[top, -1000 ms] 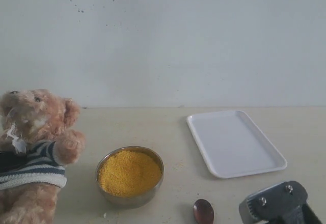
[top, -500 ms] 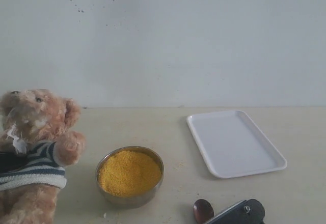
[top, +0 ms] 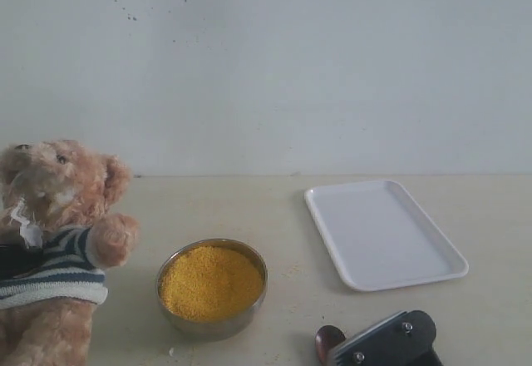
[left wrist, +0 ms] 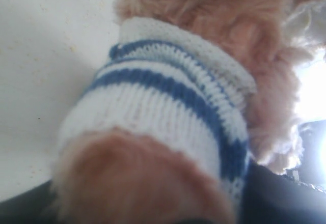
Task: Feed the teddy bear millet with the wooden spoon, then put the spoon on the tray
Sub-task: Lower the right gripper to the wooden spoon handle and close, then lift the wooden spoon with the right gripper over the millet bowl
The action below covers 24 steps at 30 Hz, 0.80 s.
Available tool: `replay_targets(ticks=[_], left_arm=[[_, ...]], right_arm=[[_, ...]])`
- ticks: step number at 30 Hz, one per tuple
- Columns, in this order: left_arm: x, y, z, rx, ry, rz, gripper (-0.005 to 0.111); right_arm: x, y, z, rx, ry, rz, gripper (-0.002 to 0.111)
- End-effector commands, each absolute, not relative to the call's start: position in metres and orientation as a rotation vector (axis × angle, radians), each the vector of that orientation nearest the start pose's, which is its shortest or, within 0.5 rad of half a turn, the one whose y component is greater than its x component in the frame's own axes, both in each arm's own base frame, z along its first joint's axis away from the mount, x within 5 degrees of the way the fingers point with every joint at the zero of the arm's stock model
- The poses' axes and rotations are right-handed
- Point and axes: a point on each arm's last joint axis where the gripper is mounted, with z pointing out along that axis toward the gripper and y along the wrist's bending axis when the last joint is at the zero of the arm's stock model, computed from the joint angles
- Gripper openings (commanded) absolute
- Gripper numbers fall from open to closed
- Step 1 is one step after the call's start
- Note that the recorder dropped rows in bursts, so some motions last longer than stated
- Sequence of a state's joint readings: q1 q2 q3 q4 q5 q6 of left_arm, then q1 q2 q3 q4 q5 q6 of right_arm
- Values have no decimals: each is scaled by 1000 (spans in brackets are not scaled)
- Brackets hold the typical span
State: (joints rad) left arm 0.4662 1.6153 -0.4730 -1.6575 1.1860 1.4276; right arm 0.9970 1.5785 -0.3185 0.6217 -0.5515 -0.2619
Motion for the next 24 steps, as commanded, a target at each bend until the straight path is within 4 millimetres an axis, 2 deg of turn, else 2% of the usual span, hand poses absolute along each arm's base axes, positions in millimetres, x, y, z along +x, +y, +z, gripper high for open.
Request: replay_targets(ticks=[1,5,15,20,24], left_arm=[[232,22,173,-343,2042,-1353,4],[232,22,173,-343,2042,-1353,4],[233,22,173,-353,2033,-1353,4],[232,22,173,-345,2040,-1353,4],[232,22,173,-343,2042,-1353,4]], right_arm=[[145,173,111,-693,2212,272,54],[145,172,101,-686,2257,252,54],[146,172,103,-667,2244,256,53],[145,172,102,-670,2249,256,39],[145,172,102,-673,2256,257,39]])
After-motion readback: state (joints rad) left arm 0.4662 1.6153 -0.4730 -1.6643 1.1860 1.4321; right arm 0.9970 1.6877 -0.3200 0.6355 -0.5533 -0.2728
